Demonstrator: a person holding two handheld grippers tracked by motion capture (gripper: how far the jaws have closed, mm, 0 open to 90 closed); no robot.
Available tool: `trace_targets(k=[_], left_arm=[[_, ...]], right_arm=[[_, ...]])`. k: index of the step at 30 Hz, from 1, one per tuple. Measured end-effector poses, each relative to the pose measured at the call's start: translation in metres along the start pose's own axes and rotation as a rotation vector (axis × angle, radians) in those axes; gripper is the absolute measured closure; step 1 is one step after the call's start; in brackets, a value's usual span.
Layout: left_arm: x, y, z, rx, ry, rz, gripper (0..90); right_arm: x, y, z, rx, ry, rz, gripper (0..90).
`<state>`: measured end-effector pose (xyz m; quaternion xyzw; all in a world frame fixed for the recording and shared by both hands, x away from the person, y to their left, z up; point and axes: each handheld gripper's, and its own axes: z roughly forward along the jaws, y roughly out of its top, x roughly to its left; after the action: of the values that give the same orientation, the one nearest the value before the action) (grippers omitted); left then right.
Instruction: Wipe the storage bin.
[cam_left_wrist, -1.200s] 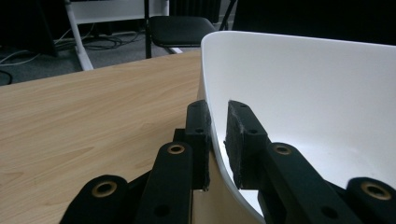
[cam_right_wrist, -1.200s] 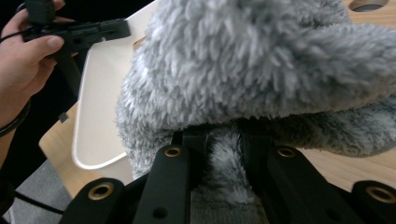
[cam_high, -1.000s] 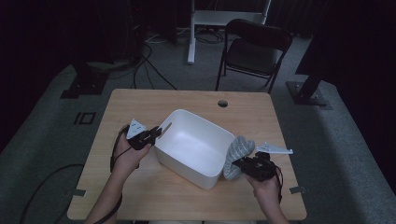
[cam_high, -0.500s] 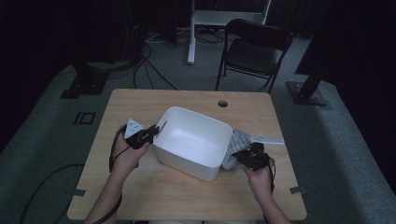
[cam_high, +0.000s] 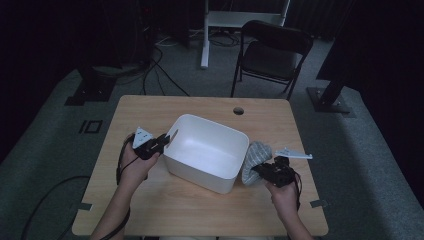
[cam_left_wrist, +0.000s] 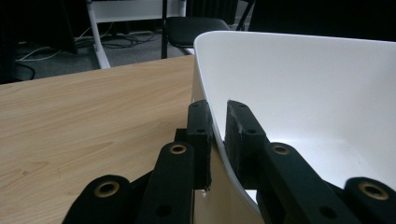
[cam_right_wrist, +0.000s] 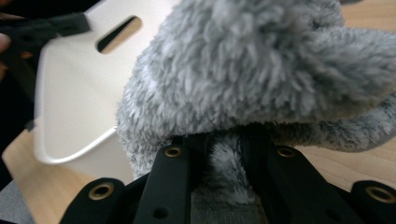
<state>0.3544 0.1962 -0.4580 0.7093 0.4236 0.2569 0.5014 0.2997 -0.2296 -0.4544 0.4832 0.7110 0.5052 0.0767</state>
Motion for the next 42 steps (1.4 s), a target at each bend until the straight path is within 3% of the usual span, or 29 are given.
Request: trace_targets(k=[7, 12, 14, 18, 20, 24, 30, 37, 42], left_arm=[[0.0, 0.0, 0.0, -0.001, -0.004, -0.01, 80.0], [0.0, -0.001, 0.0, -0.002, -0.011, -0.018, 80.1], [-0.002, 0.0, -0.001, 0.009, 0.006, 0.001, 80.1], [-0.001, 0.0, -0.001, 0.007, -0.003, -0.015, 80.1], [-0.003, 0.0, 0.0, 0.005, 0.006, -0.007, 80.1], [-0.001, -0.001, 0.0, 0.003, -0.001, -0.019, 79.5], [0.0, 0.0, 0.0, 0.003, -0.002, -0.015, 79.6], [-0.001, 0.0, 0.0, 0.004, 0.005, -0.009, 79.7], [-0.001, 0.0, 0.0, 0.004, 0.004, -0.014, 79.6]], right_arm=[[0.02, -0.004, -0.019, -0.03, 0.046, -0.033, 77.1], [0.025, -0.006, -0.004, 0.007, 0.042, -0.052, 77.1], [0.025, -0.008, 0.001, 0.001, 0.04, -0.051, 77.2], [0.024, -0.006, 0.003, 0.002, 0.03, -0.058, 77.3], [0.023, -0.012, 0.011, 0.028, 0.002, -0.061, 77.5], [0.012, -0.018, 0.018, 0.06, 0.031, 0.001, 77.4], [0.017, -0.014, 0.007, 0.047, 0.034, -0.02, 77.2], [0.031, -0.018, -0.021, -0.006, 0.072, -0.03, 77.1], [0.041, -0.022, -0.019, 0.003, 0.079, -0.055, 77.1]])
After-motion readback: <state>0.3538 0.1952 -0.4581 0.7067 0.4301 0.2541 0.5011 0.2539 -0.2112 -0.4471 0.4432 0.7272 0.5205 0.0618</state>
